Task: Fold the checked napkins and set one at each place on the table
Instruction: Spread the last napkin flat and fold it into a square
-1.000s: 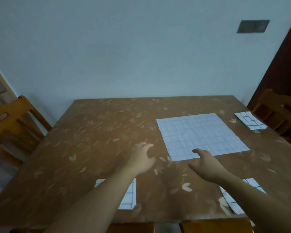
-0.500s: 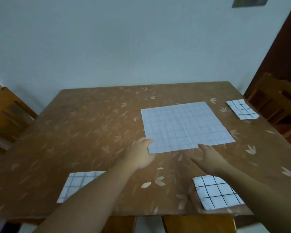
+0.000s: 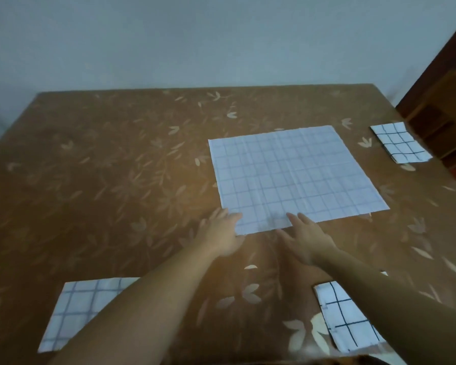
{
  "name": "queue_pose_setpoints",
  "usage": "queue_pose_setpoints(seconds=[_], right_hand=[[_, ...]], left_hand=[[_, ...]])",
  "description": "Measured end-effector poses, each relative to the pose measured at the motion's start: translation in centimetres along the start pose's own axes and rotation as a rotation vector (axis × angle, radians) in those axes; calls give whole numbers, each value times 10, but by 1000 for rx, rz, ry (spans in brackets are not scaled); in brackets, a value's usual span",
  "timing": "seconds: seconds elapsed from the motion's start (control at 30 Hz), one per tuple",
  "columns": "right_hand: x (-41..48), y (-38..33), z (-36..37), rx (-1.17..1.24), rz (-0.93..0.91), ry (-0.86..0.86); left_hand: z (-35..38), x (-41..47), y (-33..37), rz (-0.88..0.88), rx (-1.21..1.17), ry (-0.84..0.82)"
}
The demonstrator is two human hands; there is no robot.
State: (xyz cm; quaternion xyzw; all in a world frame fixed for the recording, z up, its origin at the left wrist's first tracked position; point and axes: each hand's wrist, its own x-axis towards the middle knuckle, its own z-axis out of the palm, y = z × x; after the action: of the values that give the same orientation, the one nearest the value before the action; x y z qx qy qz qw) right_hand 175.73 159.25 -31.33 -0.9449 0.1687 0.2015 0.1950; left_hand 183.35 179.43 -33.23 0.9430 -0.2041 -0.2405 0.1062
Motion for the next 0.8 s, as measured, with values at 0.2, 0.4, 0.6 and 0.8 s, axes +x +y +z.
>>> queue_pose_setpoints(seconds=[0.2,0.4,0.6,0.8], right_hand=[[22,-22,29,-145,-111,-18],[33,-28,56,-259,-159,-25],[30,-33,61,-297,-188,-1],[26,-37,55,-274,-219,2]], left_hand=[[16,20,-11,33,55,-42],[26,23,-17,43,115,-40],[30,17,-15,32,171,-17],[29,0,-11,31,189,4]])
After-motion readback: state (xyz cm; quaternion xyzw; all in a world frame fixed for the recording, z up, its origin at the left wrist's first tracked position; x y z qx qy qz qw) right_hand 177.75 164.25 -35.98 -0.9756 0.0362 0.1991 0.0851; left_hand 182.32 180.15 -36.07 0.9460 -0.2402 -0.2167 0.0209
